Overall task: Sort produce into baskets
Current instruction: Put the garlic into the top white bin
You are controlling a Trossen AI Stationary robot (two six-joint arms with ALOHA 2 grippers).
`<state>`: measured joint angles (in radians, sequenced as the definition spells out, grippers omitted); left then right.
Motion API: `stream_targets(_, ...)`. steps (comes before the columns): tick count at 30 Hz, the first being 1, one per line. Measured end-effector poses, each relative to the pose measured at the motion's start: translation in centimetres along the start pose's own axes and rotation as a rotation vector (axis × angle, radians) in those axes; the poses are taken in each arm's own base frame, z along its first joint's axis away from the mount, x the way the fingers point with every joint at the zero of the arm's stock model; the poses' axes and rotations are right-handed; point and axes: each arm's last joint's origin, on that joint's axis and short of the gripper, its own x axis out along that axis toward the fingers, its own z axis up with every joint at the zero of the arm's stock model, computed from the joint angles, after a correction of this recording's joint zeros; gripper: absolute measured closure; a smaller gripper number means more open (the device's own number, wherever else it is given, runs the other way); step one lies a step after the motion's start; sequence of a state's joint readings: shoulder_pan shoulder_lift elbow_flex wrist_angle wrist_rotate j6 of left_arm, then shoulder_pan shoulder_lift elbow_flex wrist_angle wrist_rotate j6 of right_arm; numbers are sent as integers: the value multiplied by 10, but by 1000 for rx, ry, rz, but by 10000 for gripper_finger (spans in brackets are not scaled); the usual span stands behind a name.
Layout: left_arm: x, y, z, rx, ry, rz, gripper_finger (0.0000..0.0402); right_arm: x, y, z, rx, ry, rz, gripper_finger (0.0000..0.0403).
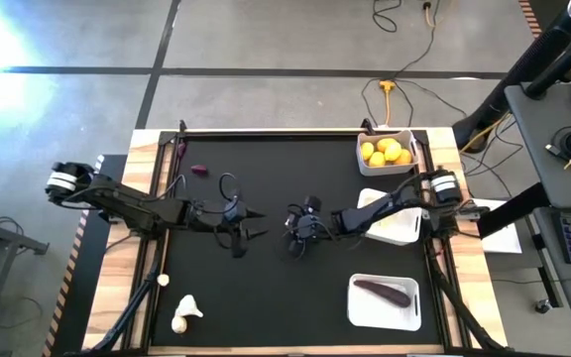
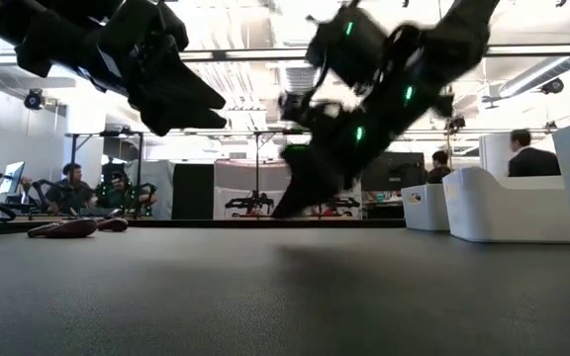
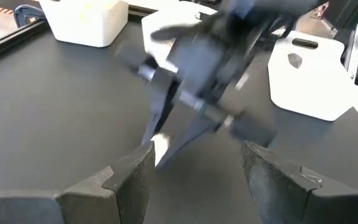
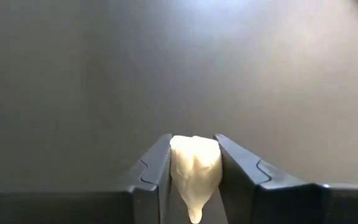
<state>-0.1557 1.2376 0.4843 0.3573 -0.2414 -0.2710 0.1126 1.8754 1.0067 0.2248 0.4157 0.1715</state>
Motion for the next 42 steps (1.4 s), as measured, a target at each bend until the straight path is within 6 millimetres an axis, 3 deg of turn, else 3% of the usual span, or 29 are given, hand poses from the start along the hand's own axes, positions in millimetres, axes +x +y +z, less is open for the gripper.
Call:
stream_targets(4, -2, 1, 0, 3, 11, 6, 180, -42, 2, 22, -17, -11, 11, 316)
stream_targets(9, -5, 0, -2, 4, 22, 5, 180, -122, -1, 35, 28, 9, -105, 311)
stream_targets(13, -4, 0, -2, -9, 24, 4, 180, -183, -11, 20, 183, 105, -176, 310)
stream_targets(17, -4, 0, -3, -19, 27, 5, 180, -215, -22, -13, 296, 145, -319, 310)
stream_targets(23, -3, 0, -3, -19, 24, 9, 180, -213, -37, -54, 362, 276, -404, 310)
stream_targets(28, -3, 0, -3, -19, 20, 12, 180, -201, -48, -70, 400, 411, -436, 310)
stream_targets(37, -3, 0, -2, -17, 15, 10, 180, -186, -60, -78, 430, 477, -426, 306)
stream_targets(42, -3, -1, 2, -5, -37, -6, 180, -183, -59, -75, 404, 460, -403, 271)
